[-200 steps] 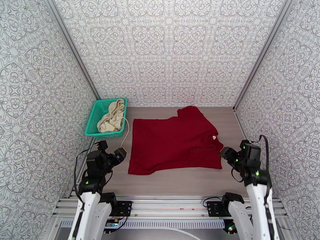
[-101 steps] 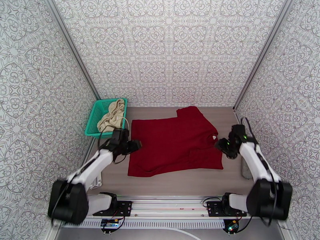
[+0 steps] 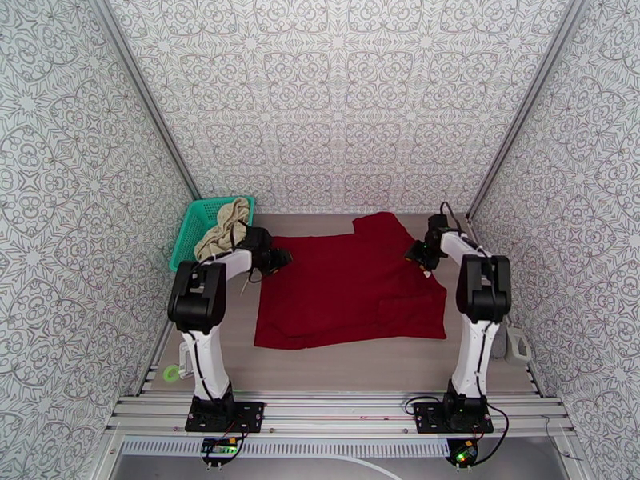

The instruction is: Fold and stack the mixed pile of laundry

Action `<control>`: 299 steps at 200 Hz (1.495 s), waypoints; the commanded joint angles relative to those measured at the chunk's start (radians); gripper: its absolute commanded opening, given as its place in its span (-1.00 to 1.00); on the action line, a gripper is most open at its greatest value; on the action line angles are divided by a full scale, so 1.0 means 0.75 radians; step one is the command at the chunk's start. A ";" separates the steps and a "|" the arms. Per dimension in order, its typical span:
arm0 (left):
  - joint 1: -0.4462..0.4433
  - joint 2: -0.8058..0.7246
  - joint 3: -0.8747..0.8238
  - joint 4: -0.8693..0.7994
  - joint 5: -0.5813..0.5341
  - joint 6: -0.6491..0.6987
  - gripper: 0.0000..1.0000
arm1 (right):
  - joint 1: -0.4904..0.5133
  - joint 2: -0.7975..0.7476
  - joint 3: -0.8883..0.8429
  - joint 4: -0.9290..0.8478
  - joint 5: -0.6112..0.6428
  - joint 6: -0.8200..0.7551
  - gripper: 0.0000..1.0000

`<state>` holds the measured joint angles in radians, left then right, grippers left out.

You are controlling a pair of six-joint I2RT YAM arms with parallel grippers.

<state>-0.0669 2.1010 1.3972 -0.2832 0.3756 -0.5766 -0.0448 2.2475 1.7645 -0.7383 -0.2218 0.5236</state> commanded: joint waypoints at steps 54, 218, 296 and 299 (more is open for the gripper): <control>0.074 0.064 0.203 -0.093 0.096 0.011 0.24 | -0.016 0.018 0.331 -0.188 -0.024 -0.058 0.10; -0.048 -0.776 -0.592 -0.379 -0.070 0.224 0.20 | -0.044 -0.564 -0.717 -0.060 0.101 -0.260 -0.52; -0.051 -0.785 -0.593 -0.376 -0.069 0.217 0.19 | -0.042 -0.487 -0.722 -0.020 0.112 -0.266 -0.39; -0.052 -0.785 -0.594 -0.375 -0.069 0.217 0.19 | -0.041 -0.485 -0.723 -0.018 0.112 -0.268 -0.39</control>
<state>-0.1032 1.5299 0.9524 -0.5575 0.3351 -0.4156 -0.0780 1.8610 1.2205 -0.7746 -0.1417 0.3386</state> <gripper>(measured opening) 0.596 0.305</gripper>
